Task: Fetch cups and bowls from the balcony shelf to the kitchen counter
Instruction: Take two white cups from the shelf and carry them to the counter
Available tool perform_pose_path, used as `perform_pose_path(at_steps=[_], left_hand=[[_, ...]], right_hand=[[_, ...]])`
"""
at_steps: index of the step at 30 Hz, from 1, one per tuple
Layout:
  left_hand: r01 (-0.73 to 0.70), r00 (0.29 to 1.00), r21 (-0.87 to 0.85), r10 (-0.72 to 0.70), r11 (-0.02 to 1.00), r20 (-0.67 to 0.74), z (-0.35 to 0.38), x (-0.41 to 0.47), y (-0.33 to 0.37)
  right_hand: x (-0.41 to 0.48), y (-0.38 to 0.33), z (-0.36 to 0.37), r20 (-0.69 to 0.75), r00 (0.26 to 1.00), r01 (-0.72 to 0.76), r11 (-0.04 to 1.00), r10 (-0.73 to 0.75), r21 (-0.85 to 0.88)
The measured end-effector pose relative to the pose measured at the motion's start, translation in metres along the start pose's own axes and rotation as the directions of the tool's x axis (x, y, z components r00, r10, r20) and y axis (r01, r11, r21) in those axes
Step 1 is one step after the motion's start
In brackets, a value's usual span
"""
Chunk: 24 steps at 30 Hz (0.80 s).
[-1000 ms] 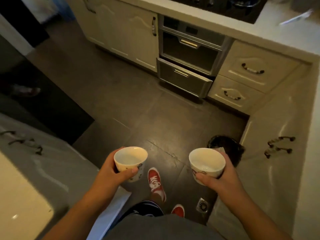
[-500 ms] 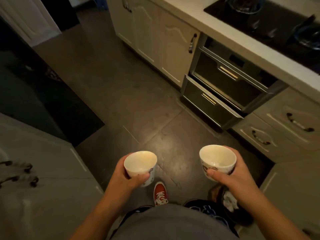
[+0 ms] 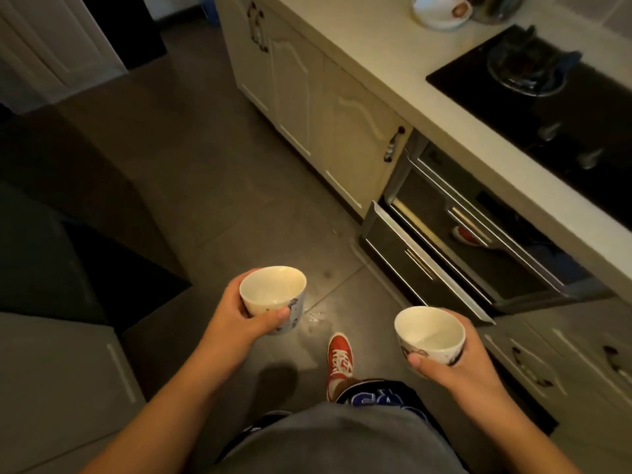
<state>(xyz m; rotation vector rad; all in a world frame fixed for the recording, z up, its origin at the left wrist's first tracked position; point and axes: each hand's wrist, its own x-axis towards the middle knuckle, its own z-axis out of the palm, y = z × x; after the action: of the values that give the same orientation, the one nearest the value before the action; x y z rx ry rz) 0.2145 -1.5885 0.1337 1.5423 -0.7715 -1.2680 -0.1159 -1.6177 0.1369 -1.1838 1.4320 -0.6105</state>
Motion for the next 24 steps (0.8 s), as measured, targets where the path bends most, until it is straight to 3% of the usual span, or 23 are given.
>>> perform_pose_path(at_steps=[6,13,19,24], left_hand=[[0.053,0.986,-0.069,-0.063,0.996,-0.157,-0.016,0.053,0.036],[0.096,0.932,-0.103,-0.125,0.990,-0.339,-0.084,0.112,0.049],[0.118,0.930,-0.152,-0.163,0.981,-0.328,-0.167,0.197,0.062],[0.116,0.948,-0.055,-0.127,0.992,-0.293,-0.215,0.272,0.101]], right_hand=[[0.128,-0.078,0.022,0.168,0.982,0.096,0.993,-0.084,-0.069],[0.249,-0.171,0.117,0.324,0.935,0.179,0.981,-0.145,-0.077],[0.328,-0.222,0.211,0.340,0.929,0.171,0.984,-0.145,-0.047],[0.372,-0.259,0.242,0.278,0.956,0.120,0.991,-0.098,-0.062]])
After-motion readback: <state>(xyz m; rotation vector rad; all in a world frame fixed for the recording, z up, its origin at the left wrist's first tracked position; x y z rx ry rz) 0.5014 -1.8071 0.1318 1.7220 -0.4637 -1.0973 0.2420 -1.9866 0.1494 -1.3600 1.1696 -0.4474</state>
